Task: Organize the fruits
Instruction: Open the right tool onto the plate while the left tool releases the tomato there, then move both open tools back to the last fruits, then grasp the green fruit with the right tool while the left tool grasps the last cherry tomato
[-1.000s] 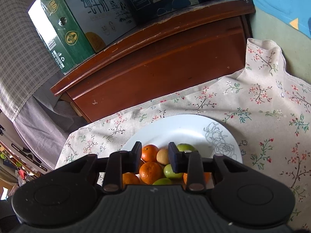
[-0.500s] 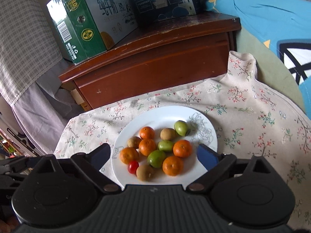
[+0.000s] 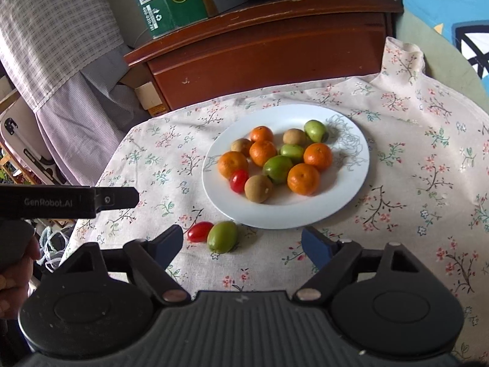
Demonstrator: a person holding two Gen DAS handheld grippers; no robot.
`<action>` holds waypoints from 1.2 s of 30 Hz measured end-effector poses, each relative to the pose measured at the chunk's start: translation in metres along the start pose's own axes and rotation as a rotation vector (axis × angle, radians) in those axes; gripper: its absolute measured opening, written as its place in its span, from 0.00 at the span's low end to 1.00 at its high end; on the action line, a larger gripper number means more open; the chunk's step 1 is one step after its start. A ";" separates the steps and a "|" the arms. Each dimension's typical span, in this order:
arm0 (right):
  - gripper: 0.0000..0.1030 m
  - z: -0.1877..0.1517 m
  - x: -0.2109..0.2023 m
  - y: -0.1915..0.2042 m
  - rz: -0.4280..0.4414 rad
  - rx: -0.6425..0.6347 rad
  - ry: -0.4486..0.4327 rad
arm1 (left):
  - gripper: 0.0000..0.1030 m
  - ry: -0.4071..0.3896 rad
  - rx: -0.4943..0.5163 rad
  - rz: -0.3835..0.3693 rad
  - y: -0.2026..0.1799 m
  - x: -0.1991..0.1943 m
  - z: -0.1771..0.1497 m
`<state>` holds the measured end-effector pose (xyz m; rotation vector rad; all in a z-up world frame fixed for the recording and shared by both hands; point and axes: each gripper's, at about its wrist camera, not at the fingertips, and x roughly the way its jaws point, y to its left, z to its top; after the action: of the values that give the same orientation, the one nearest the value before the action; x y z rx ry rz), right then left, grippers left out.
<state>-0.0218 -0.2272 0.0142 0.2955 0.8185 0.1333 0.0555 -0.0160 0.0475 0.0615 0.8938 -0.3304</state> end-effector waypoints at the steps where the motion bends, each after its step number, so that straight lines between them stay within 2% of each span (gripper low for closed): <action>1: 0.79 -0.001 0.003 0.001 0.005 -0.007 0.003 | 0.92 -0.003 -0.010 0.007 0.002 0.000 0.000; 3: 0.68 -0.003 0.009 0.003 0.016 -0.013 0.004 | 0.92 -0.005 -0.015 0.020 0.005 0.001 0.001; 10: 0.55 -0.006 0.026 0.005 0.035 -0.015 0.022 | 0.92 -0.007 -0.012 0.023 0.005 0.003 0.001; 14: 0.45 -0.008 0.032 0.007 0.036 -0.027 0.028 | 0.92 -0.006 0.017 0.024 0.001 0.004 -0.001; 22: 0.44 -0.008 0.040 0.008 0.028 -0.030 0.022 | 0.92 0.003 0.044 0.031 -0.002 0.009 -0.005; 24: 0.35 -0.009 0.043 0.009 0.023 -0.040 0.027 | 0.92 0.005 0.053 0.036 -0.003 0.010 -0.006; 27: 0.27 -0.010 0.045 0.008 0.023 -0.041 0.031 | 0.92 0.008 0.063 0.040 -0.003 0.012 -0.008; 32: 0.27 -0.006 0.034 0.006 0.000 -0.020 0.043 | 0.91 0.005 0.094 0.016 -0.008 0.014 -0.011; 36: 0.27 -0.001 0.010 0.002 -0.036 0.008 0.036 | 0.90 0.016 0.162 -0.040 -0.023 0.018 -0.017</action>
<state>-0.0156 -0.2227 0.0077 0.2861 0.8599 0.1022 0.0459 -0.0394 0.0247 0.1963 0.8837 -0.4399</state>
